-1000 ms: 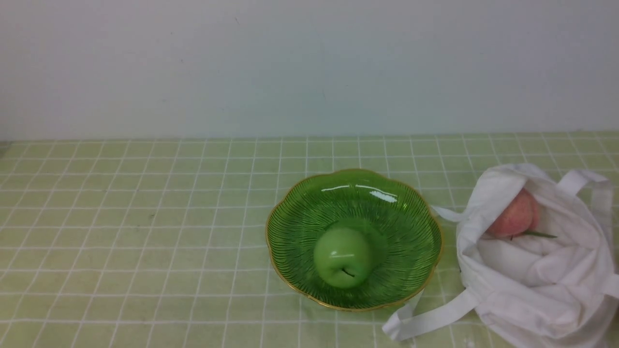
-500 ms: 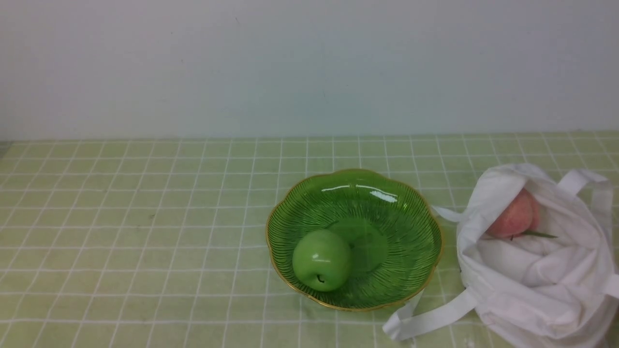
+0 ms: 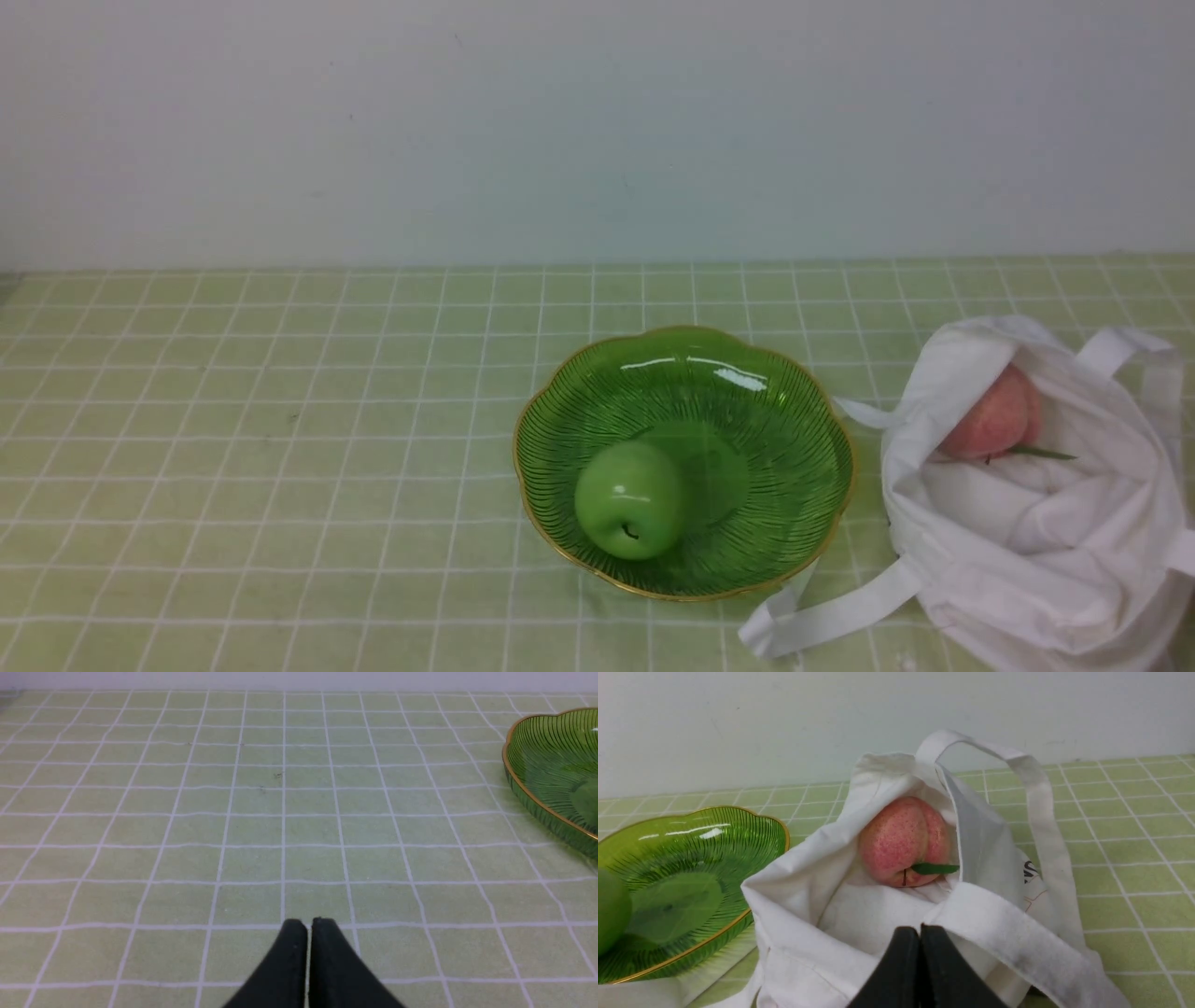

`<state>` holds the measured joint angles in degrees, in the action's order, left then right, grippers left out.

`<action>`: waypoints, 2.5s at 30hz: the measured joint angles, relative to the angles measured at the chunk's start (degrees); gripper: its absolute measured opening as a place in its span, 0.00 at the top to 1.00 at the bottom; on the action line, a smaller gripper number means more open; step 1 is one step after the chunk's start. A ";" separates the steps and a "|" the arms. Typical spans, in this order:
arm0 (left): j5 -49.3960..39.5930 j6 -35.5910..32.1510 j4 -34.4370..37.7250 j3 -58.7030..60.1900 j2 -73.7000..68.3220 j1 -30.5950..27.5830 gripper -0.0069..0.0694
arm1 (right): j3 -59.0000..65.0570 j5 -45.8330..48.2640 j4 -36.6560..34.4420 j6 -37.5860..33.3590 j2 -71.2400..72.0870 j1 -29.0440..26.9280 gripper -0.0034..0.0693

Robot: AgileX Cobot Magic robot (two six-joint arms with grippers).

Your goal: Take the fruit out of the bag on the green coffee tablecloth and place them on the plate.

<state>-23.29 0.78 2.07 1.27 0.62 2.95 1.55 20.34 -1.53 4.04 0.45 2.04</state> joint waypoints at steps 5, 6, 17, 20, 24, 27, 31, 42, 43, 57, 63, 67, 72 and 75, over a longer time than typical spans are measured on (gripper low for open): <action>0.00 0.00 0.00 0.00 0.00 0.00 0.92 | 0.00 0.00 0.00 0.00 0.00 0.00 0.97; 0.00 0.00 0.00 0.00 0.00 0.00 0.92 | 0.00 0.00 0.00 0.00 0.00 0.00 0.97; 0.00 0.00 0.00 0.00 0.00 0.00 0.92 | 0.00 0.05 0.04 0.05 0.00 -1.31 0.97; 0.00 0.00 0.00 0.00 0.00 0.00 0.92 | 0.00 0.05 0.04 0.05 0.00 -3.56 0.97; 0.00 0.00 0.00 0.00 0.00 0.00 0.92 | 0.00 0.05 0.04 0.05 0.00 -4.47 0.97; 0.00 0.00 0.00 0.00 0.00 0.00 0.92 | 0.00 0.05 0.04 0.05 0.00 -4.47 0.97; 0.00 0.00 0.00 0.00 0.00 0.00 0.92 | 0.00 0.05 0.04 0.05 0.00 -4.47 0.97; 0.00 0.00 0.00 0.00 0.00 0.00 0.92 | 0.00 0.05 0.04 0.05 0.00 -4.47 0.97; 0.00 0.00 0.00 0.00 0.00 0.00 0.92 | 0.00 0.05 0.04 0.05 0.00 -4.47 0.97; 0.00 0.00 0.00 0.00 0.00 0.00 0.92 | 0.00 0.05 0.04 0.05 0.00 -4.47 0.97; 0.00 0.00 0.00 0.00 0.00 0.00 0.92 | 0.00 0.05 0.04 0.05 0.00 -4.47 0.97; 0.00 0.00 0.00 0.00 0.00 0.00 0.92 | 0.00 0.05 0.04 0.05 0.00 -4.47 0.97; 0.00 0.00 0.00 0.00 0.00 0.00 0.92 | 0.00 0.05 0.04 0.05 0.00 -4.47 0.97; 0.00 0.00 0.00 0.00 0.00 0.00 0.92 | 0.00 0.05 0.04 0.05 0.00 -4.47 0.97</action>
